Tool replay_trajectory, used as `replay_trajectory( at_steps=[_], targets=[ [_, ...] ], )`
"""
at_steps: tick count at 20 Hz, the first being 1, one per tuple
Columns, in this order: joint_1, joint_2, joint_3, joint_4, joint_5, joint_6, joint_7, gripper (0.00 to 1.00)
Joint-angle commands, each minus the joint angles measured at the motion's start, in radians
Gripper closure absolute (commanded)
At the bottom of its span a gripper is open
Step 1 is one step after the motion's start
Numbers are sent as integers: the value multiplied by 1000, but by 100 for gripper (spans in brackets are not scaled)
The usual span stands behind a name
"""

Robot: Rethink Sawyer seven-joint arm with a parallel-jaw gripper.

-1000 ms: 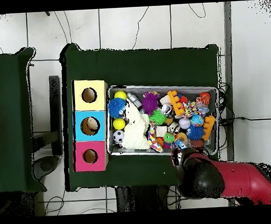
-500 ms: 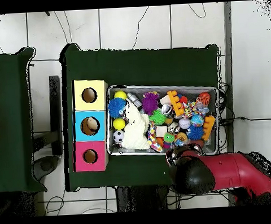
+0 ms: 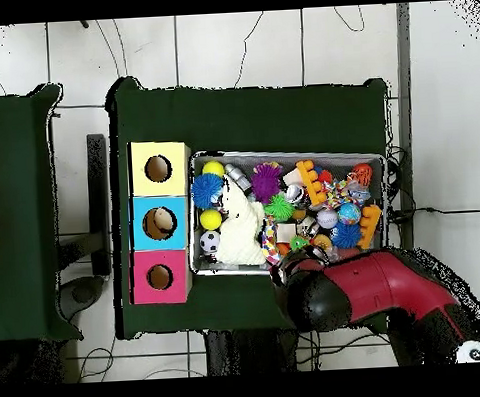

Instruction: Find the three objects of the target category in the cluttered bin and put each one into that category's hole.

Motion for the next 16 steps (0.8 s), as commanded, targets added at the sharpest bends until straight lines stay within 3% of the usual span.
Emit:
replay_trajectory(
  at_steps=[1, 10, 16],
  targets=[
    [7, 7, 40, -56, -64, 37, -148, 0],
    [-33, 21, 11, -112, -70, 33, -142, 0],
    [-74, 105, 9, -124, -69, 26, -154, 0]
  ],
)
